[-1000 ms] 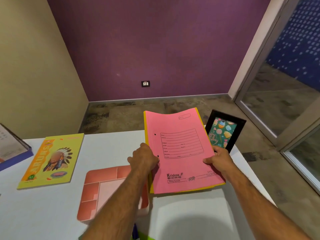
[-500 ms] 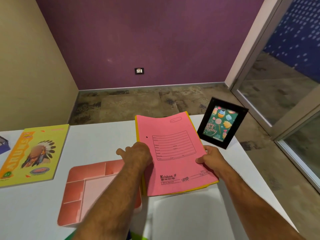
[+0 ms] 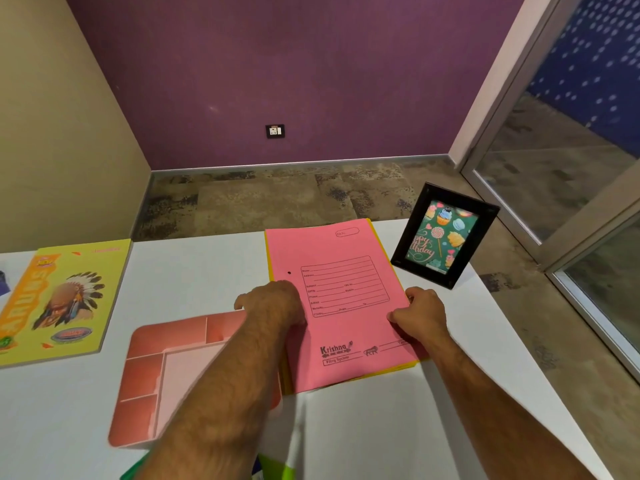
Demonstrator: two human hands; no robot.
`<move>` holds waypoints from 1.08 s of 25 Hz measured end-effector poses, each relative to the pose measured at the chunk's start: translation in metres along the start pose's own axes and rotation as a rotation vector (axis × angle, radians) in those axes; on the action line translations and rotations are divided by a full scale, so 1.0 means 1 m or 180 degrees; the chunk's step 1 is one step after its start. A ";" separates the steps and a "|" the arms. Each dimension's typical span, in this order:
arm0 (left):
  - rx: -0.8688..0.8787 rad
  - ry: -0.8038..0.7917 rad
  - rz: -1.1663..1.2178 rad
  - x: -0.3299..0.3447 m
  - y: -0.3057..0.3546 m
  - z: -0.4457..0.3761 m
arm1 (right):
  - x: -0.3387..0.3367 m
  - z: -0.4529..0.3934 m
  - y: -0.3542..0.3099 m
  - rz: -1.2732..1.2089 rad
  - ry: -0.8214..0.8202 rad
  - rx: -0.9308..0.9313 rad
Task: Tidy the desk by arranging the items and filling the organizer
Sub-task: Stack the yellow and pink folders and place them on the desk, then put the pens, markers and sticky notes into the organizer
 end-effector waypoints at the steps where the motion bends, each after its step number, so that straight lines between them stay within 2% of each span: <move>1: 0.0029 0.0085 0.0057 -0.002 0.000 0.000 | -0.001 0.003 -0.002 0.0065 0.0021 0.0017; 5: 0.0257 0.0576 -0.0091 -0.019 0.003 0.014 | -0.014 0.018 -0.011 0.0274 0.0158 0.0016; 11: 0.0794 0.1354 -0.0141 -0.052 0.001 0.061 | -0.033 0.048 -0.024 -0.0031 0.0373 -0.0139; 18: 0.1065 0.1607 0.0129 -0.059 -0.042 0.117 | -0.040 0.112 -0.062 -0.0092 0.0556 -0.0668; 24: 0.1186 0.1956 0.0059 -0.055 -0.095 0.170 | -0.016 0.185 -0.102 0.0342 0.0513 -0.1639; 27: 0.1182 0.2040 0.0068 -0.047 -0.122 0.189 | 0.003 0.219 -0.113 0.0511 0.0503 -0.1809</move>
Point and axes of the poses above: each hand's wrist, its own z-axis away from the middle knuckle, its own x-axis out of the palm, y = z × x, the point moved 10 cm from there along -z, towards the middle knuckle, and after that the axes turned 4 degrees about -y, right-handed, at the moved point
